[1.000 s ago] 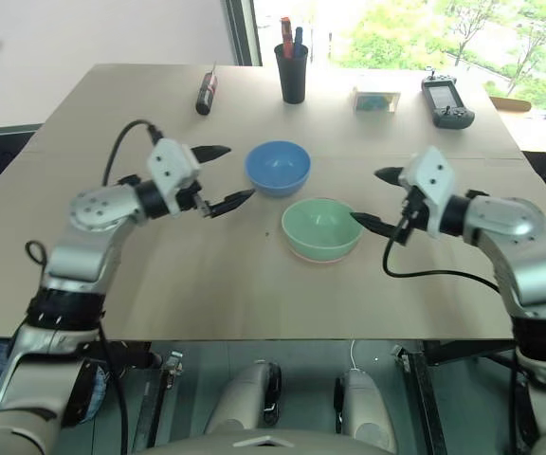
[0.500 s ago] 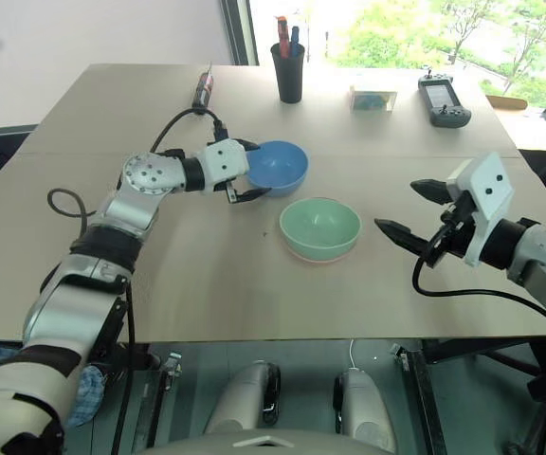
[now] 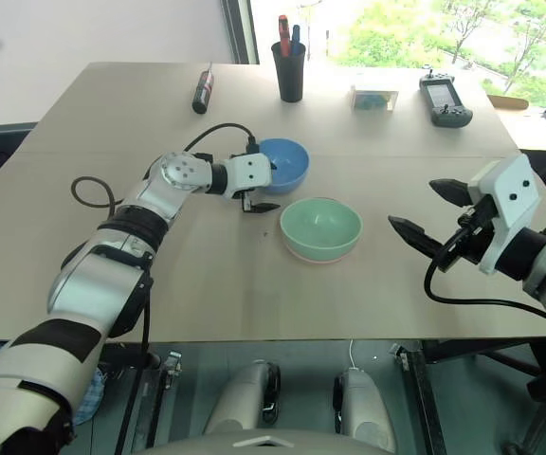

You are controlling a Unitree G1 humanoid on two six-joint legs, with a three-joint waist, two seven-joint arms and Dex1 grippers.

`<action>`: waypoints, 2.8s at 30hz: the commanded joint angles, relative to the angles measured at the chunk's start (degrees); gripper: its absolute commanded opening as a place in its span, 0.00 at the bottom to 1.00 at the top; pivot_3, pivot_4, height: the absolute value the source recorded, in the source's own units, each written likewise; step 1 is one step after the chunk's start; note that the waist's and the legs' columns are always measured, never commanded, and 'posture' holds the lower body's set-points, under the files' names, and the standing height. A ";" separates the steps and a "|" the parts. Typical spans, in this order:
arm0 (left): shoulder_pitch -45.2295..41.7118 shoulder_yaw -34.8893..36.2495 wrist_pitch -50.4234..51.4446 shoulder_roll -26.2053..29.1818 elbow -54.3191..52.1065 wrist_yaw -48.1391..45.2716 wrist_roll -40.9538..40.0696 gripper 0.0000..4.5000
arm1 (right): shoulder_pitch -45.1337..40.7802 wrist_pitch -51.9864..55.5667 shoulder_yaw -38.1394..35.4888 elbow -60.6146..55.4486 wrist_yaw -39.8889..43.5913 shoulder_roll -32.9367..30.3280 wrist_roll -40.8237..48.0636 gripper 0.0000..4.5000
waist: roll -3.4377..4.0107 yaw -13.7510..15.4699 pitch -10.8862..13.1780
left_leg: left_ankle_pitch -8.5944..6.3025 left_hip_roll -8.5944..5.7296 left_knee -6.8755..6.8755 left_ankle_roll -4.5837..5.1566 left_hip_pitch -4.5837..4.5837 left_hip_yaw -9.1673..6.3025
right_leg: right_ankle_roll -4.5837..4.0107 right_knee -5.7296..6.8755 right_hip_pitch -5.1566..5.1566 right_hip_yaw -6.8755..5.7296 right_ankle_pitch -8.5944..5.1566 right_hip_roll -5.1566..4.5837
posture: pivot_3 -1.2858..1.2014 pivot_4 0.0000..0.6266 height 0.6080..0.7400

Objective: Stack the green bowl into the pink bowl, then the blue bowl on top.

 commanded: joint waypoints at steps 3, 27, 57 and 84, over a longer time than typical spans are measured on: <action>-2.20 -0.27 -1.20 -1.03 1.62 -0.93 0.99 1.00 | -0.13 -1.40 -1.64 -1.97 -1.56 -0.78 1.19 1.00 | 0.00 0.01 0.00 | 0.00 0.00 0.00 0.00 0.00 -0.02 | 0.00 0.00 0.00 -0.01 0.00 0.01 | 0.52 0.24 1.00; -4.14 1.25 -3.16 -1.74 1.87 -1.98 -0.06 0.00 | 1.33 -6.10 -0.70 -1.99 0.76 -1.52 4.02 1.00 | -0.02 0.07 0.01 | 0.00 0.00 0.03 0.01 -0.02 -0.02 | 0.00 0.02 0.00 -0.01 0.00 0.01 | 0.52 0.24 1.00; 2.14 -8.61 9.17 6.85 -41.27 -37.23 -37.93 0.21 | 2.83 -8.93 -0.73 -1.77 -0.14 -2.78 6.29 1.00 | -0.02 0.05 0.03 | -0.01 0.02 0.19 0.02 0.08 -0.05 | 0.00 0.14 0.08 0.09 0.00 0.03 | 0.52 0.24 1.00; 38.58 25.36 46.82 11.21 -65.92 -6.07 -51.79 0.99 | 13.26 -22.47 2.90 6.91 6.07 3.37 -4.30 1.00 | 0.01 -0.09 0.02 | -0.01 0.09 0.23 0.02 0.38 -0.11 | 0.15 0.30 0.17 0.19 -0.09 0.04 | 0.52 0.24 1.00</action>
